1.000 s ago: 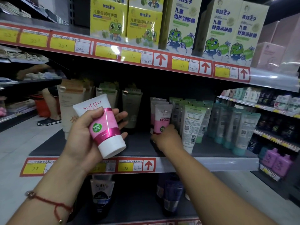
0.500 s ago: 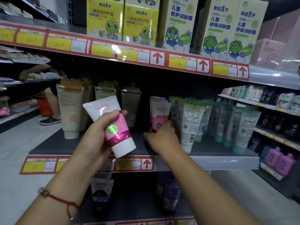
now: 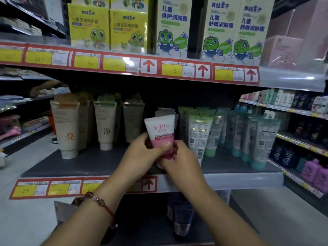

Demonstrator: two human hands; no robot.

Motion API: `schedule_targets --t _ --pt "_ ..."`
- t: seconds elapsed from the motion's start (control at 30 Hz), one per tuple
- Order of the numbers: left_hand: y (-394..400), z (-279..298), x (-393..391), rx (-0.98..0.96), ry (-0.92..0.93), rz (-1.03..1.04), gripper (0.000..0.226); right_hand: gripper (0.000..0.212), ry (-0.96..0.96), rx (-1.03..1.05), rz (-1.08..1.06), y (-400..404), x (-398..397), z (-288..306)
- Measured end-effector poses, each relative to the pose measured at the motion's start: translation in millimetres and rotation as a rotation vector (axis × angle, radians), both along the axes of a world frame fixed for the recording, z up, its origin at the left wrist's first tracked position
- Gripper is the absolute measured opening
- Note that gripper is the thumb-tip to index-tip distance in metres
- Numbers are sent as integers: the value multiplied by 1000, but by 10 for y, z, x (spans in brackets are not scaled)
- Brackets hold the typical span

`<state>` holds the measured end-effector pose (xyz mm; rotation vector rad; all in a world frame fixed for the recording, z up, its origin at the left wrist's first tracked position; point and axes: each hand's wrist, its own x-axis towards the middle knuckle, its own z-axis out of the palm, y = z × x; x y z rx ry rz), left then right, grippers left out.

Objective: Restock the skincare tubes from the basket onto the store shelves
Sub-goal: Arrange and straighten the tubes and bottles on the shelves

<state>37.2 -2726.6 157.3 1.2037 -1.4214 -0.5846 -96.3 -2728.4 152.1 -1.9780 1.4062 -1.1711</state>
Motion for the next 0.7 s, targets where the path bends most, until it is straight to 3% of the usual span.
schedule_targets --t 0.1,0.33,0.57,0.7 --pt "-69 -60 -31 12 -88 -7 25 37 64 12 -33 -39 34 -102" --pt "-125 -69 -68 -55 -111 9 32 74 94 -50 41 67 -71 -200" --pt "-148 -95 -116 -55 -192 73 30 64 97 -163 85 225 -478 -158" --pt "17 -110 -165 -173 -299 306 43 35 101 -258 -53 136 -838 -154"
